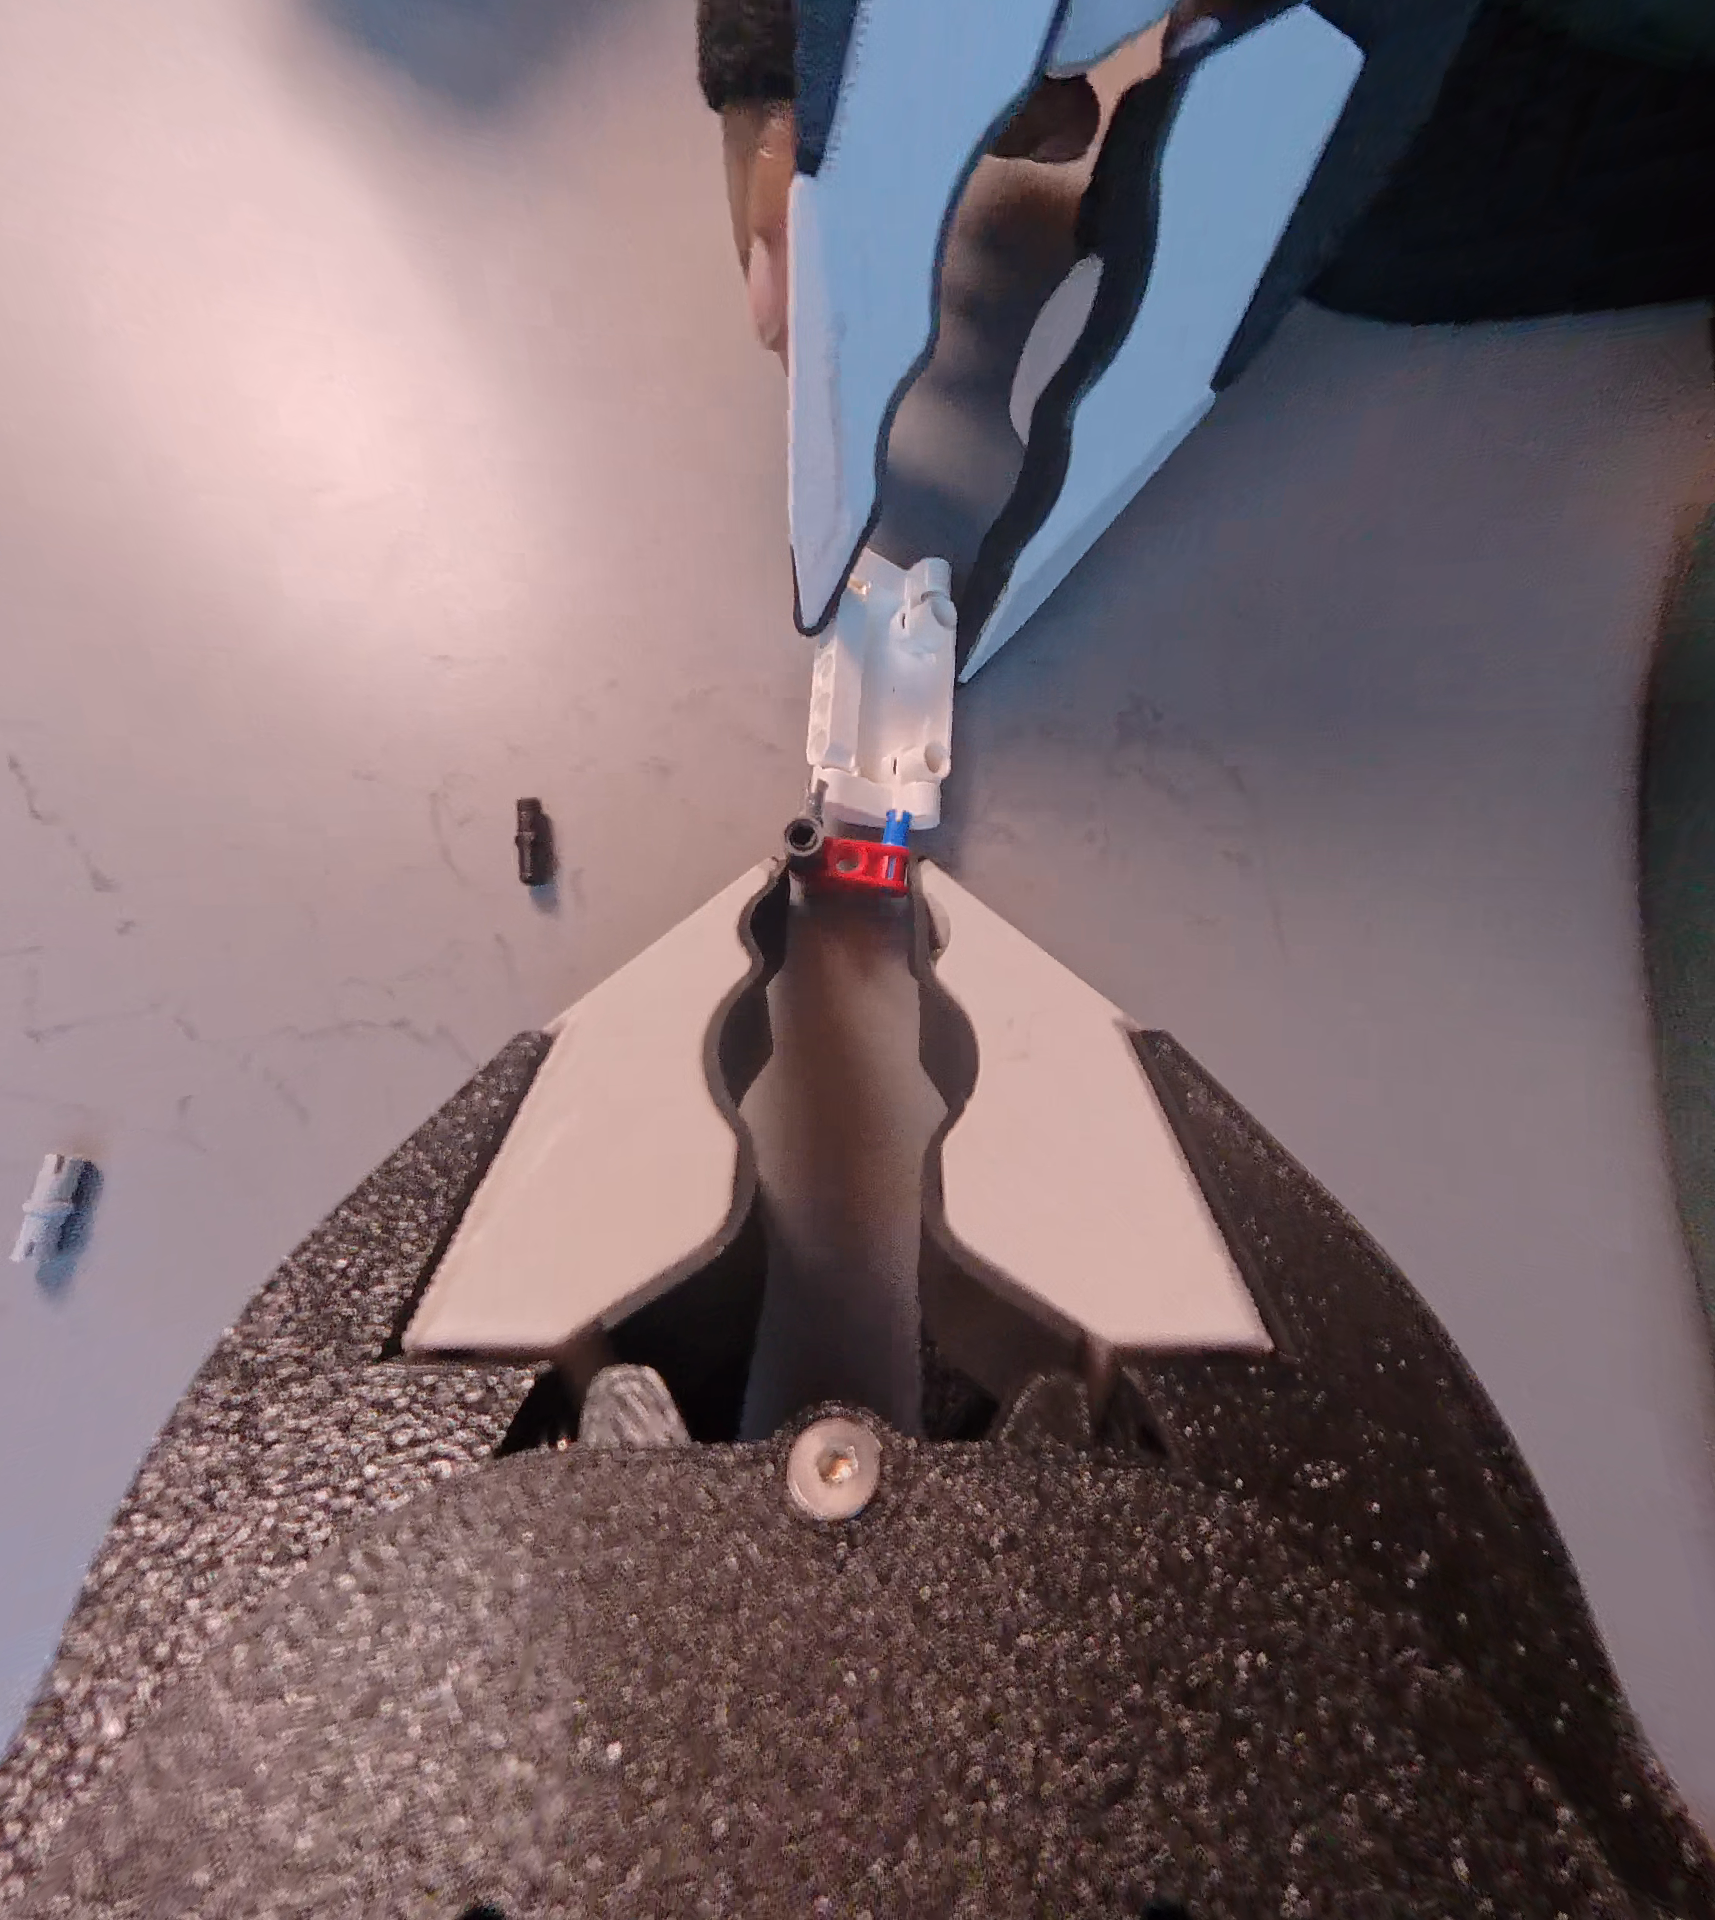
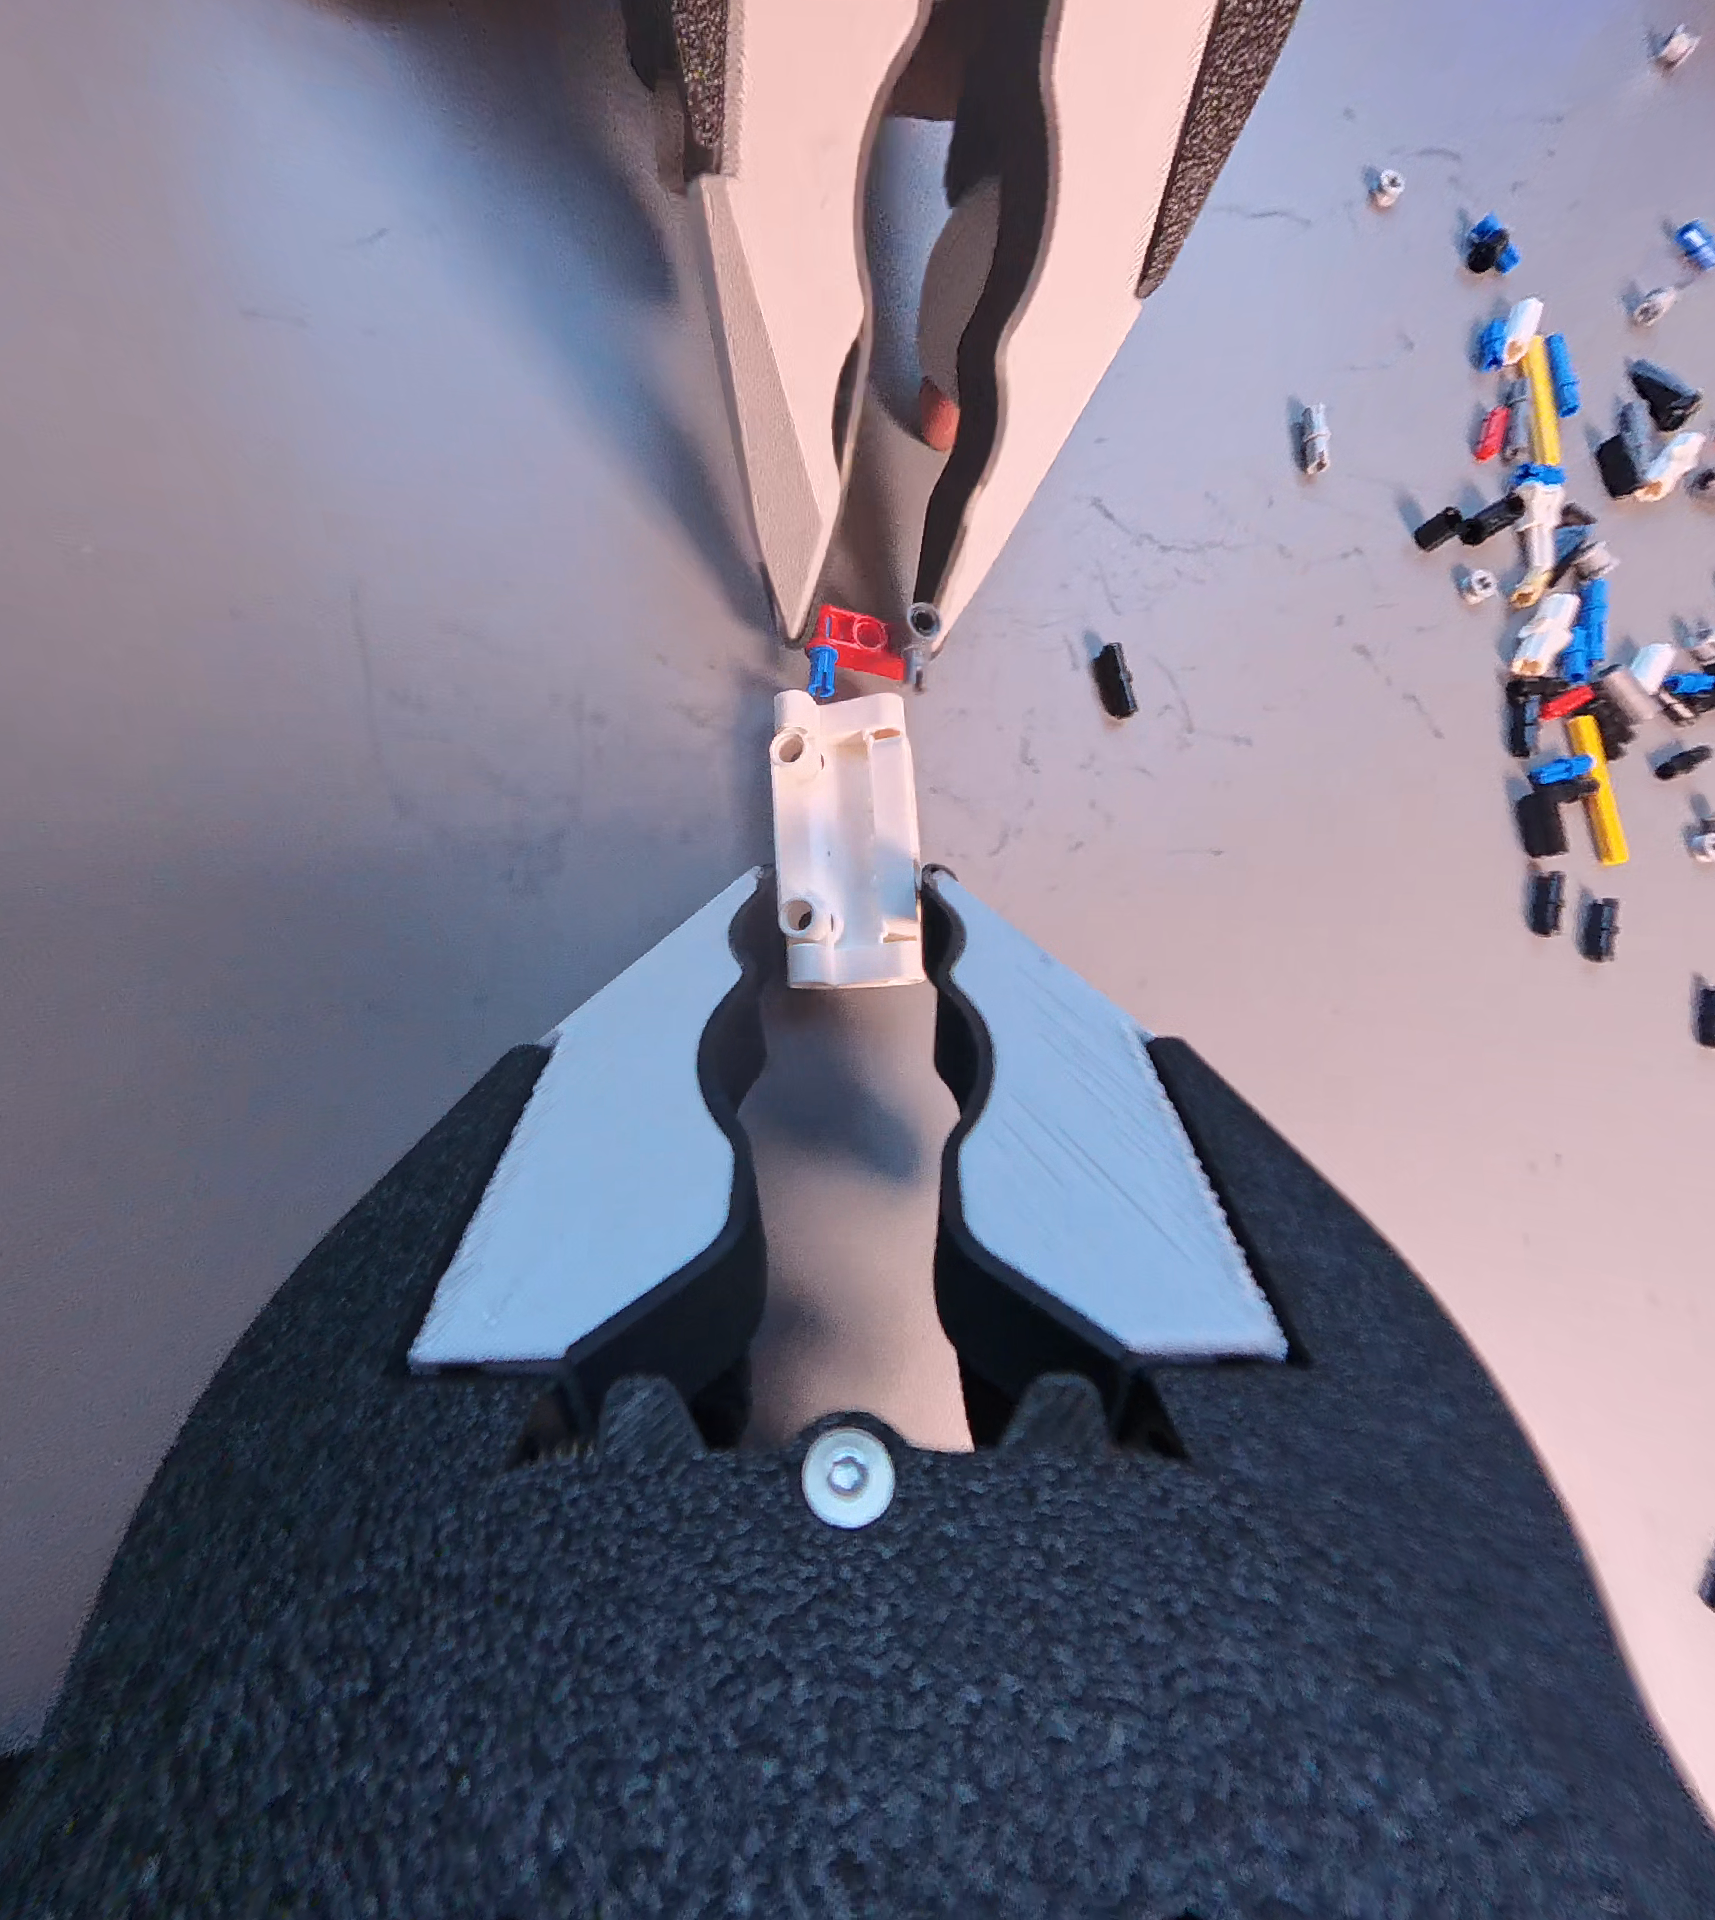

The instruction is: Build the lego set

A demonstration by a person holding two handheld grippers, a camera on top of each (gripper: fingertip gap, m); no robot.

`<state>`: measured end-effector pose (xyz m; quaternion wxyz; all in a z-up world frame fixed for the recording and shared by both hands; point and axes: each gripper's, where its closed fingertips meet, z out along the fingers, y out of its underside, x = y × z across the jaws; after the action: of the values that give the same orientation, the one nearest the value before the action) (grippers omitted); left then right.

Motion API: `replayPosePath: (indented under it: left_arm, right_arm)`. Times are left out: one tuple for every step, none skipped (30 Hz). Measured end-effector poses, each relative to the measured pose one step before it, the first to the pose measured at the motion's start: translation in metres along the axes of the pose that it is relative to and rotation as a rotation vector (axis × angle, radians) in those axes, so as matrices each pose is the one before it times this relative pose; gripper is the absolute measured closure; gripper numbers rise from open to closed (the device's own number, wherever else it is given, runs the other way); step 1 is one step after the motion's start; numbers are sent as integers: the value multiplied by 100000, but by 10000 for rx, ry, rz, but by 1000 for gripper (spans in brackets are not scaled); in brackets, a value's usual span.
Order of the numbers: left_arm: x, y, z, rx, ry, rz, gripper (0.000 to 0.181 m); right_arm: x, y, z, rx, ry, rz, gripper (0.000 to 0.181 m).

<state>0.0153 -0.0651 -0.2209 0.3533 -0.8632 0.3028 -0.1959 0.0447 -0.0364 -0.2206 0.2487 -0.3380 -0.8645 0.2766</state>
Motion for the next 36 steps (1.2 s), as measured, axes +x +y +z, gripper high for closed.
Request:
replayPosePath:
  left_arm:
    - [-129, -67, -72, 27, 23, -423, 159]
    - [-68, -90, -75, 59, 65, -392, 160]
    - [-61, -49, -77, 30, 57, -370, 160]
    - [-75, -21, -75, 15, 40, -350, 160]
    - [-59, -38, -90, 30, 19, -272, 160]
    - [-61, 14, -71, 9, -12, -210, 160]
    - [-17, 20, -63, 2, 7, -193, 160]
    - [-52, 10, -47, 2, -12, -200, 160]
    - [19, -15, -35, 11, 26, -145, 160]
    - [69, -3, -16, 4, 51, -84, 160]
    - [21, 34, -23, -16, 38, -80, 160]
    - [-20, -59, -61, 56, 28, -92, 160]
    - [23, -29, -61, 41, 84, -140, 160]
    - [48, 7, -46, 13, 88, -81, 160]
    - [17, -2, -26, 6, 33, -15, 160]
    - [54, 12, 6, -15, 22, -19, 160]
    - [200, -18, 35, 9, 119, -26, 160]
    - [286, -4, 20, 6, 173, -46, 160]
    - [79, 90, 10, -48, 43, -17, 160]
    - [-54, 78, -17, -31, -41, 16, 160]
    - [-68, 25, -74, -4, -29, -39, 160]
    - [-108, 1, -81, 23, -34, -54, 160]
    - [-68, -7, -77, 29, 5, -69, 160]
    - [-12, 13, -73, 22, 33, -47, 160]
    - [5, -6, -28, 20, 23, -37, 160]
    - [11, -3, 1, 3, 14, -23, 160]
    - [7, 27, 31, -24, -14, 15, 160]
    - [39, -6, 41, -17, -1, 23, 160]
    - [31, -5, 37, -7, -2, 12, 160]
    - [-3, 2, 34, -11, -24, 15, 160]
    - [-11, 37, 23, -38, -42, 37, 160]
    - [-31, 33, 12, -30, -59, 52, 160]
    - [18, 25, 21, -26, -34, 42, 160]
    - [68, 52, 39, -44, -8, 62, 160]
    - [34, 35, 43, -45, -46, 80, 160]
    - [41, 51, 48, -56, -50, 101, 160]
  right_arm:
    - [161, -14, 68, 10, 189, -50, 155]
    - [64, -86, 26, 86, 112, 12, 155]
    - [127, -15, 57, 46, 149, 14, 155]
    - [23, -54, 34, 80, 86, 1, 155]
    - [105, -54, 22, 80, 136, -3, 155]
    - [175, 61, 46, 13, 150, -3, 155]
    - [63, -3, -4, 65, 46, 27, 155]
    - [225, 5, 1, 51, 137, 37, 155]
    - [211, 35, -5, 36, 123, -16, 155]
    - [178, -87, -39, 115, 108, -29, 155]
    - [69, -265, -103, 214, 37, -15, 155]
    - [159, -195, -110, 141, 87, -47, 155]
    - [145, -217, -139, 150, 87, -93, 155]
    - [109, -267, -148, 165, 78, -96, 155]
    - [40, -342, -133, 196, 46, -67, 155]
    - [-142, -333, -96, 174, -45, -75, 155]
    - [-70, -73, 16, -15, 27, -126, 155]
    - [28, 280, 96, -263, 130, -275, 155]
    - [-45, 393, 124, -302, 102, -390, 155]
    - [-56, 156, 83, -100, 72, -238, 155]
    - [-151, -10, 29, 46, -66, 4, 155]
    - [-174, -21, -1, 44, -129, 82, 155]
    - [-17, 28, -8, 13, -9, -27, 155]
    - [63, 61, 0, -16, 58, -90, 155]
    - [43, 106, 33, -66, 32, -40, 155]
    - [-14, 55, 67, -50, 9, -17, 155]
    - [-45, 33, 91, -45, 5, -33, 155]
    - [-86, 65, 111, -74, -9, -35, 155]
    - [-143, 53, 107, -56, -39, -44, 155]
    - [-125, 1, 83, -30, -38, -22, 155]
    - [-40, -65, 53, 0, -11, 11, 155]
    - [-33, -15, 25, -15, -22, 33, 155]
    - [12, 34, 3, -17, -9, 42, 155]
    - [8, 35, -8, 0, -19, 64, 155]
    - [11, 15, -21, 17, -25, 73, 155]
    - [25, 35, -13, -8, -18, 58, 155]
